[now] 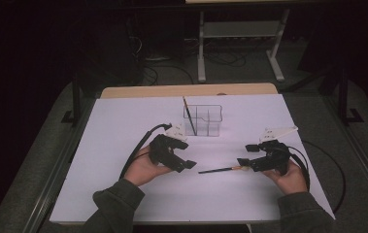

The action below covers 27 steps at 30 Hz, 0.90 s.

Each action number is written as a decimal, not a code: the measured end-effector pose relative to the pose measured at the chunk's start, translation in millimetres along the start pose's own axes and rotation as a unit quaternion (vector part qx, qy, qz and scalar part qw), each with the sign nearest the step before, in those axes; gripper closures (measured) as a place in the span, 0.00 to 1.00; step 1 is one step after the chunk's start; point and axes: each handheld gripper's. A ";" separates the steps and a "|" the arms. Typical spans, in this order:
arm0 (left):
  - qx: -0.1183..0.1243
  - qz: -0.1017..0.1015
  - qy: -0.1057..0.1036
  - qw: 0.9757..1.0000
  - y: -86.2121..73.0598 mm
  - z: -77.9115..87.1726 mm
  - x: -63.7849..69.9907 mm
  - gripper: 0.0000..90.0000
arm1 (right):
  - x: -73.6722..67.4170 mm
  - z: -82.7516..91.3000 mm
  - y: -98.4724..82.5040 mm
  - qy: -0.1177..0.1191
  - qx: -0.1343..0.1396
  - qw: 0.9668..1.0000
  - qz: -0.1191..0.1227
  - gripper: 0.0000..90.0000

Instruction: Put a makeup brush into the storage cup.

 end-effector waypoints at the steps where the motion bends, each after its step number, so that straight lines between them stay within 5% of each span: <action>1: -0.002 -0.002 -0.001 1.000 3.6 -2.5 0.7 0.33 | 0.8 0.0 -0.4 -0.001 0.000 1.000 0.001 0.35; 11: -0.021 -0.024 -0.014 0.999 28.0 -27.4 3.4 0.37 | 5.3 -0.8 -3.2 -0.004 -0.002 1.000 -0.009 0.35; 27: -0.045 -0.042 -0.030 0.998 45.2 -59.6 5.6 0.47 | 9.2 -1.4 -5.0 -0.008 -0.003 1.000 -0.015 0.32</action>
Point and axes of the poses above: each handheld gripper's, and its own axes: z roughly backward along the jaws, y roughly out of its top, x roughly to its right, and after that the axes turned 9 degrees about -x, right-handed
